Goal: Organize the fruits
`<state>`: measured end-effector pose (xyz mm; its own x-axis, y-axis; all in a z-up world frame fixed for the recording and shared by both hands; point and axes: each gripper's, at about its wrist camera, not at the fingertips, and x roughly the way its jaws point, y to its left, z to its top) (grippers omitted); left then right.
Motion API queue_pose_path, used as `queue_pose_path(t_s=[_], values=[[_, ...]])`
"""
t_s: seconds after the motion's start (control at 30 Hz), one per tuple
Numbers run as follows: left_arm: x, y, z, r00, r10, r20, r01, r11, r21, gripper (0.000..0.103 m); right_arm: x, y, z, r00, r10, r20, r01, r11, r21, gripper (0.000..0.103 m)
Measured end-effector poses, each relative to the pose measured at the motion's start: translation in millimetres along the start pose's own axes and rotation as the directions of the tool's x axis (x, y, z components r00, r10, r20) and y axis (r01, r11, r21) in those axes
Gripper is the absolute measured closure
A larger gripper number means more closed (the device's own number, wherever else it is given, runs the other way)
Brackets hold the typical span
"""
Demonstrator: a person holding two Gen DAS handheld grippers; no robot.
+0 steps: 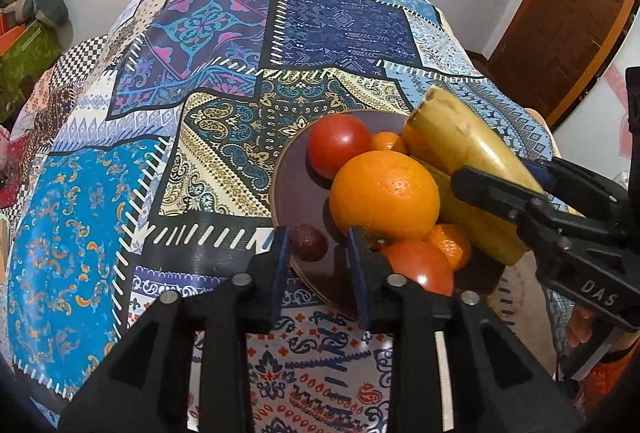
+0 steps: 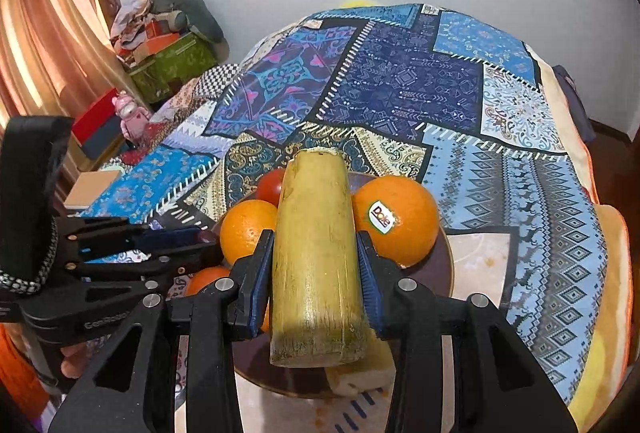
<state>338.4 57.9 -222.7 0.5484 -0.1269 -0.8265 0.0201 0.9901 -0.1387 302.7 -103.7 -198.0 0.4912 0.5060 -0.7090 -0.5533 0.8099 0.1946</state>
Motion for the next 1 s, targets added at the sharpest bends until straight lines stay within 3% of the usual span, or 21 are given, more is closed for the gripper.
queue_pose_path(t_s=[0.13, 0.4, 0.63, 0.73, 0.87, 1.0], values=[[0.4, 5.6, -0.9, 1.0, -0.008, 0.002, 0.008, 1.0, -0.021, 0.061, 5.9, 0.5, -2.6, 1.0, -0.016, -0.016, 0.016, 1.0, -0.011, 0.067], [-14.8, 3.4, -5.9, 0.999, -0.02, 0.028, 0.02, 1.0, -0.02, 0.058, -0.5, -0.5, -3.1, 1.0, -0.029, -0.005, 0.029, 0.999, -0.024, 0.066], [-75.5, -13.3, -11.2, 0.989, -0.002, 0.151, 0.001, 1.0, 0.008, 0.058, -42.7, 2.1, -7.1, 0.997, -0.044, 0.062, 0.046, 0.999, -0.026, 0.066], [-116.9, -26.6, -16.1, 0.972, 0.003, 0.236, -0.01, 1.0, 0.028, 0.058, -77.0, 6.5, -7.3, 0.991, -0.054, 0.122, 0.057, 0.998, -0.026, 0.066], [-182.2, -44.8, -27.9, 0.931, -0.01, 0.364, -0.006, 0.999, 0.043, 0.058, -138.4, 20.7, -8.1, 0.968, -0.067, 0.242, 0.077, 0.996, -0.033, 0.066], [-247.4, -64.4, -48.3, 0.871, -0.01, 0.492, -0.015, 0.999, 0.048, 0.055, -204.5, 41.7, -14.6, 0.926, -0.064, 0.372, 0.085, 0.996, -0.039, 0.065]])
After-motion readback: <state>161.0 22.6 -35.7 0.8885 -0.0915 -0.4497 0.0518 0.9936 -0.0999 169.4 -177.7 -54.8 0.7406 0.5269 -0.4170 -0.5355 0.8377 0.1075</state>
